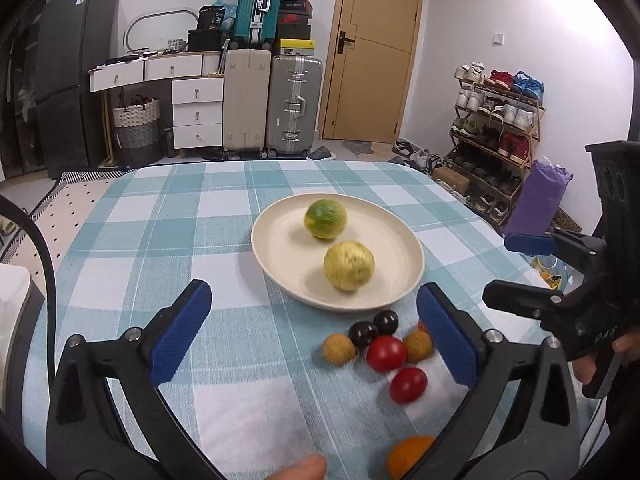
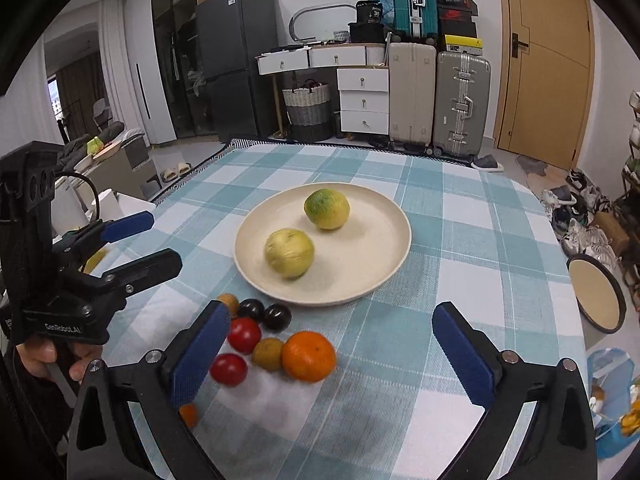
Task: Organize fruits
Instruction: 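Withdraw both tools and move the left tool toward a tangerine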
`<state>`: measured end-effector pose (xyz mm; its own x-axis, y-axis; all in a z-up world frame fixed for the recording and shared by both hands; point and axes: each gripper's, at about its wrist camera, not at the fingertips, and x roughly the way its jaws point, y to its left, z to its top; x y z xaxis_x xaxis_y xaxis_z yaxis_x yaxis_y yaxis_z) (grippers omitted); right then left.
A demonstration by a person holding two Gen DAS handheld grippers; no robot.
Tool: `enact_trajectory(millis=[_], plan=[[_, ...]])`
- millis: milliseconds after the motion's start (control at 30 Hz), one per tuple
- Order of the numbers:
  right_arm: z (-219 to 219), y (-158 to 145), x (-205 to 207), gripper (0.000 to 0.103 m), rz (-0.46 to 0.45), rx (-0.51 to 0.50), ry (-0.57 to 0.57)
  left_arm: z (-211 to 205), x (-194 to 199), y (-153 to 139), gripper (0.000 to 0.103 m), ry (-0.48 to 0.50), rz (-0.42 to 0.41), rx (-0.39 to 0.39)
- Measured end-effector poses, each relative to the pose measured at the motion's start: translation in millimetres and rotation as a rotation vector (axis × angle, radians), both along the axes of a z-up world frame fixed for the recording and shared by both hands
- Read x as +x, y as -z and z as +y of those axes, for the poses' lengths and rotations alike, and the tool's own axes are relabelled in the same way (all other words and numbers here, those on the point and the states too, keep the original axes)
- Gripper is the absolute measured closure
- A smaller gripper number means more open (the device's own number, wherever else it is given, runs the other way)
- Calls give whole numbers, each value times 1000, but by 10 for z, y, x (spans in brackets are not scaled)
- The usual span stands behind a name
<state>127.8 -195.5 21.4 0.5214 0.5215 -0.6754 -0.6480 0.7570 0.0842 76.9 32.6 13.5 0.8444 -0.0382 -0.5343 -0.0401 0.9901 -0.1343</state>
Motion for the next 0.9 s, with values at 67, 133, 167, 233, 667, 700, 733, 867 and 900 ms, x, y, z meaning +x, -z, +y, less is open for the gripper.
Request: enact_trajectory(millis=[67, 133, 167, 233, 667, 700, 733, 867, 900], plan=[[-31, -1, -85, 0, -5, 9, 3, -16, -132, -28, 0, -5, 5, 6], [-45, 10, -152, 0, -8, 14, 5, -38, -255, -51, 0, -7, 15, 15], [-61, 25, -187, 0, -9, 17, 11, -52, -310, -61, 0, -8, 15, 18], [-87, 59, -225, 0, -5, 22, 20, -81, -433, -80, 0, -8, 14, 22], [-311, 157, -524, 0, 12, 40, 70, -322, -808, 39, 0, 24, 65, 22], [-325, 166, -543, 0, 11, 42, 73, -351, -816, 57, 0, 31, 70, 24], [-342, 178, -556, 0, 12, 44, 76, -383, -822, 81, 0, 37, 78, 29], [-346, 226, -578, 0, 20, 28, 66, -470, -786, 153, 0, 62, 108, 45], [-349, 240, -585, 0, 17, 22, 68, -497, -781, 165, 0, 73, 113, 47]])
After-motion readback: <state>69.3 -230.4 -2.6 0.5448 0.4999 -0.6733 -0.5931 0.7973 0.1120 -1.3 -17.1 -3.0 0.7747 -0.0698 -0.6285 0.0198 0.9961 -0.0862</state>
